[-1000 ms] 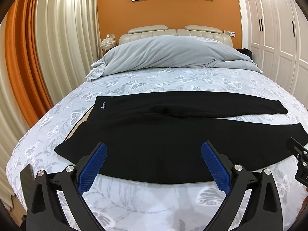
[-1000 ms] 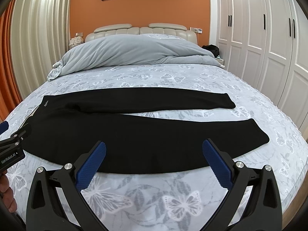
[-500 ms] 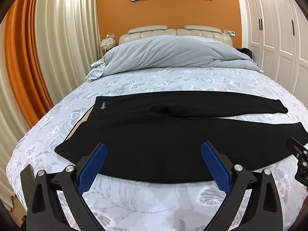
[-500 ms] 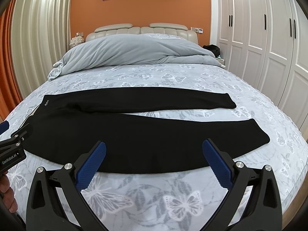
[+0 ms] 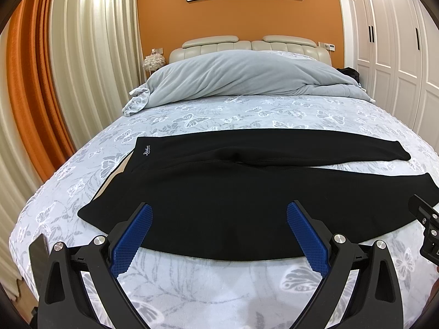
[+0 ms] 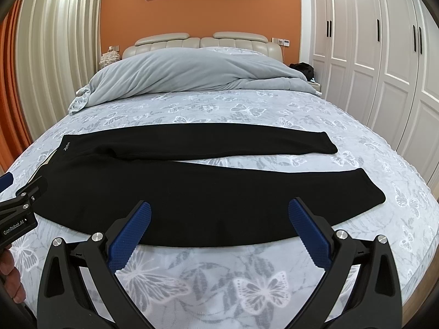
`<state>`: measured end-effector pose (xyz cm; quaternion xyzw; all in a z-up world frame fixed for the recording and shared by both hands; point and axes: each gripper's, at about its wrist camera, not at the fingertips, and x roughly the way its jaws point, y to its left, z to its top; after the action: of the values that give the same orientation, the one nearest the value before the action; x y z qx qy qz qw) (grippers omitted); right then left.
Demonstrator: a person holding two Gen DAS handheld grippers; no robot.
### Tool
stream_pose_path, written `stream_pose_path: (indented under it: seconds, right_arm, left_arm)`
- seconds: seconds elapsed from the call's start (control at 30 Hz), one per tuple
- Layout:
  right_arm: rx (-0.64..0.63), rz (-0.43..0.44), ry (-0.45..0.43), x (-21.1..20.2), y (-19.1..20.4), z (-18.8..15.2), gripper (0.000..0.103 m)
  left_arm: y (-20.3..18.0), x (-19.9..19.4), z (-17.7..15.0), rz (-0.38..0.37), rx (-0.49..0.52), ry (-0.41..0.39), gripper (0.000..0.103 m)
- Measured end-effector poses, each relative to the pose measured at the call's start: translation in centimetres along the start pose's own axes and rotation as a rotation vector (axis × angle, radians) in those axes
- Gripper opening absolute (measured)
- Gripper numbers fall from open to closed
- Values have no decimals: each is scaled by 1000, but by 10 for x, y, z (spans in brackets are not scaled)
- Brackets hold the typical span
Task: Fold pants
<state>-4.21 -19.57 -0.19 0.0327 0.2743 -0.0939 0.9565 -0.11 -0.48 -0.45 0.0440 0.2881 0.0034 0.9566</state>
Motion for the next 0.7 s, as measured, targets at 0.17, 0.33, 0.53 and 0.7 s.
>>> stream_pose_path:
  seconds: [0.17,0.33,0.53,0.7]
  right_arm:
    - [-1,4,2,1,4,-2,98]
    - [5,10,15,6,8,0,98]
    - [42,41,73,25,-13,13,98]
    - [89,48,121,49,-47,37,98]
  left_arm:
    - [3,1,-1,-1,2,4,96]
    - [6,5,-2,-1,-3,17,96]
    - [24,21,7,-78,-60,90,97]
    - [58,44,24,-82,-149,117,97]
